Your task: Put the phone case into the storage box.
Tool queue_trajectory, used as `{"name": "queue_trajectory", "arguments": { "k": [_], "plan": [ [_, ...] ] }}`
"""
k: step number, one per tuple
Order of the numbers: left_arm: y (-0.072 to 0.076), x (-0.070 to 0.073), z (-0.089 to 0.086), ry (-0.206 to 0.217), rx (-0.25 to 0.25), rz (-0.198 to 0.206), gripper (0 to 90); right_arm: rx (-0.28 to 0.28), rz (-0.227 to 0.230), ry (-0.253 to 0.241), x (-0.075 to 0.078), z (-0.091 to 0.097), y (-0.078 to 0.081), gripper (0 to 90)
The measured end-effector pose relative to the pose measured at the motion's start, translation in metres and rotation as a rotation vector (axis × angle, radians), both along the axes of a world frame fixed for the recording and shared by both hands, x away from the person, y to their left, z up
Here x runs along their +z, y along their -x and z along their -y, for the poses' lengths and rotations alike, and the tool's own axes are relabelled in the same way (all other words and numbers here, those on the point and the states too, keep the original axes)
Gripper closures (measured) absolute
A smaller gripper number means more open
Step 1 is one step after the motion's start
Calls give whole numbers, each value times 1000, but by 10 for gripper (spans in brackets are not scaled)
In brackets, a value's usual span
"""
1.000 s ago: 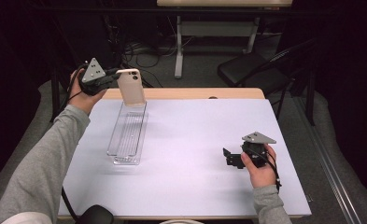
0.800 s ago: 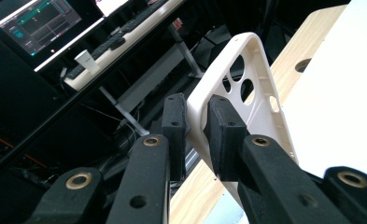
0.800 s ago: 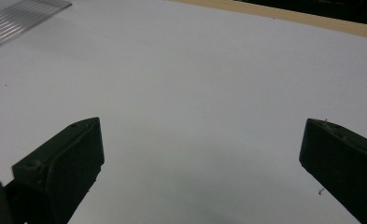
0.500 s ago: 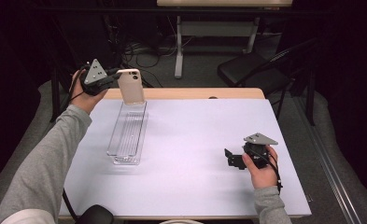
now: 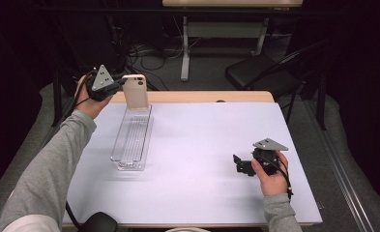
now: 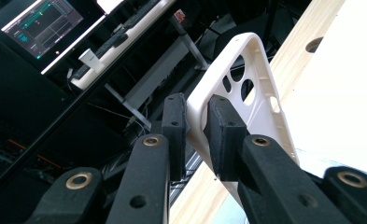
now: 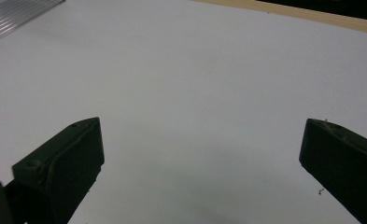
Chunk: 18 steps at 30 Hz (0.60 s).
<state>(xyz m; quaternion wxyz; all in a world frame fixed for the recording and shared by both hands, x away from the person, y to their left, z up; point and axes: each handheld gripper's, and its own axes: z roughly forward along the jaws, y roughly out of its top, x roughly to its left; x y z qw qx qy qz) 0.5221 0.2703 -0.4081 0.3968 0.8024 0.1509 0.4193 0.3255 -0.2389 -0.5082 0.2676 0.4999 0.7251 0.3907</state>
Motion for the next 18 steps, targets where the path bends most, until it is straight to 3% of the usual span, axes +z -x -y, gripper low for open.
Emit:
{"name": "queue_trajectory", "arguments": {
  "k": [18],
  "plan": [
    [-5, -29, 8, -10, 0, -20, 784, 1, -3, 2, -3, 2, 1, 0]
  ]
}}
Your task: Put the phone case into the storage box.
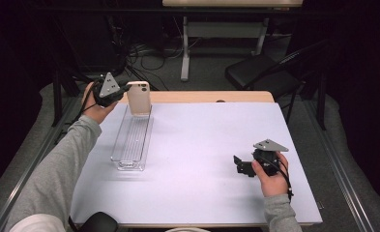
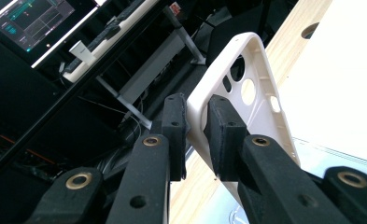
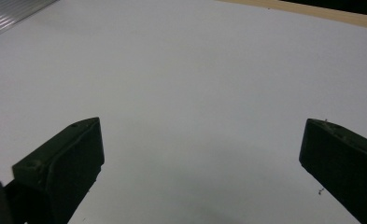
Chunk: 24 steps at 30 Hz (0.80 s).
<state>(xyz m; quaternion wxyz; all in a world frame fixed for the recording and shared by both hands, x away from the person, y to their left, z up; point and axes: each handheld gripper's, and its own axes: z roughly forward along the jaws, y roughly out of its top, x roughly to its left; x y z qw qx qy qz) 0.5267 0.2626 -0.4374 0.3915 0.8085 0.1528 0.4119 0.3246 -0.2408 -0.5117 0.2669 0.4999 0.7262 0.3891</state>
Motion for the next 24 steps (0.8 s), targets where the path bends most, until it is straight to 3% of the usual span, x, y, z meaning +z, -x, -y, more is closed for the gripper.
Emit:
{"name": "queue_trajectory", "arguments": {
  "k": [14, 24],
  "plan": [
    [-1, -19, -1, 2, 9, -5, 785, -2, -11, 0, -2, 0, 0, 0],
    [-2, -22, -5, 0, 10, 2, 784, 2, -16, 5, -4, -1, 0, 0]
  ]
}}
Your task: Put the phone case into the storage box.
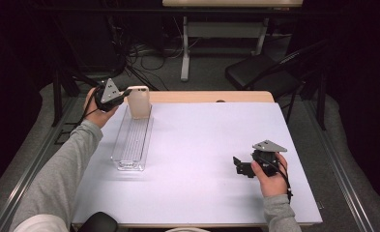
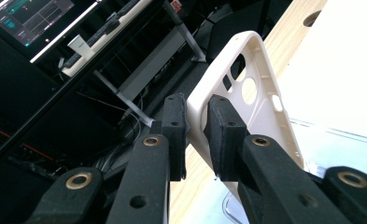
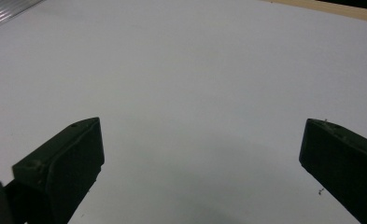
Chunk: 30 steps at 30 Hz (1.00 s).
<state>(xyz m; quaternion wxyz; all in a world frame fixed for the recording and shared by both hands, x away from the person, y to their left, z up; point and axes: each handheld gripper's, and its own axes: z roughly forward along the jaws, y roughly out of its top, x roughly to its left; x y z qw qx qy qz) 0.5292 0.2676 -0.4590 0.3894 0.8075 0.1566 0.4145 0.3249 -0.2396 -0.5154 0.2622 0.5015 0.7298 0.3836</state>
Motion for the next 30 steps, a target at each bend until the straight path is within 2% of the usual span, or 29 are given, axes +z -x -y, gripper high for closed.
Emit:
{"name": "queue_trajectory", "arguments": {
  "k": [6, 13, 22, 30],
  "plan": [
    [-2, 0, 0, -30, 14, 14, 783, 2, -5, 0, -1, -1, 0, 0],
    [-5, -1, -2, -46, 34, 12, 784, 4, -5, 1, -1, -1, 0, 0],
    [-9, -2, -5, -36, 50, 2, 775, 6, -8, 3, -2, -2, 0, 0],
    [-10, -2, -1, -38, 52, -8, 726, 5, -10, 2, -2, -2, 0, 0]
  ]
}}
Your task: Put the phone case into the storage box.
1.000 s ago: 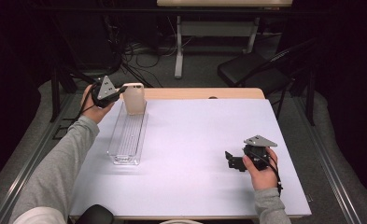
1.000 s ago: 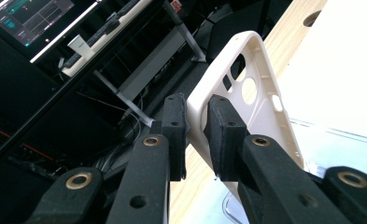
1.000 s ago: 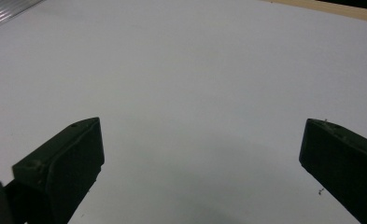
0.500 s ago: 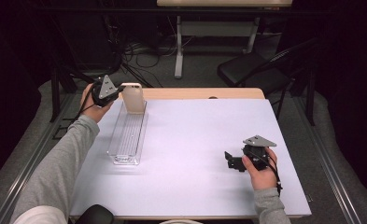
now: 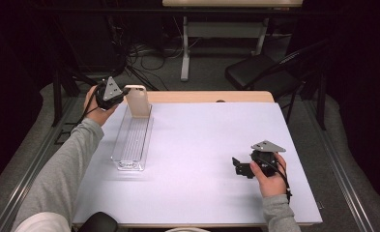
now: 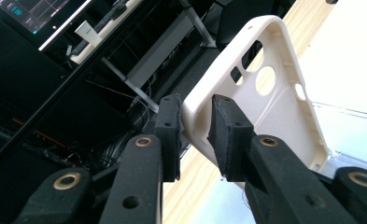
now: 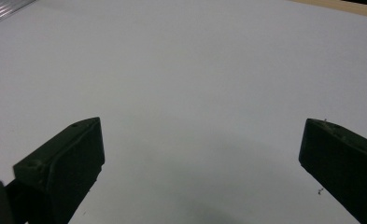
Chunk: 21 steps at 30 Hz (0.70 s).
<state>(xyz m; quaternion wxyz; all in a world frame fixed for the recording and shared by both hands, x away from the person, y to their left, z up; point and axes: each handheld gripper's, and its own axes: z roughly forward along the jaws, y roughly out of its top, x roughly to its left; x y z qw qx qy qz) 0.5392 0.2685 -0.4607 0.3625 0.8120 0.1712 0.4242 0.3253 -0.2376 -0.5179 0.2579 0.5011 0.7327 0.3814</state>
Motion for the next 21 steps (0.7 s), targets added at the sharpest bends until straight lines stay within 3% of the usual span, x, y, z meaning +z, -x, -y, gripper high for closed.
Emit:
{"name": "queue_trajectory", "arguments": {
  "k": [7, 12, 21],
  "plan": [
    [-1, -1, 0, 7, 13, -4, 646, 0, -2, 3, -1, 0, 0, 0],
    [-2, -1, -1, 31, 36, 18, 505, 1, -3, 4, -1, 0, 0, 0],
    [-2, 0, -3, 18, 40, 23, 449, 6, -3, 7, -1, -1, 0, 0]
  ]
}}
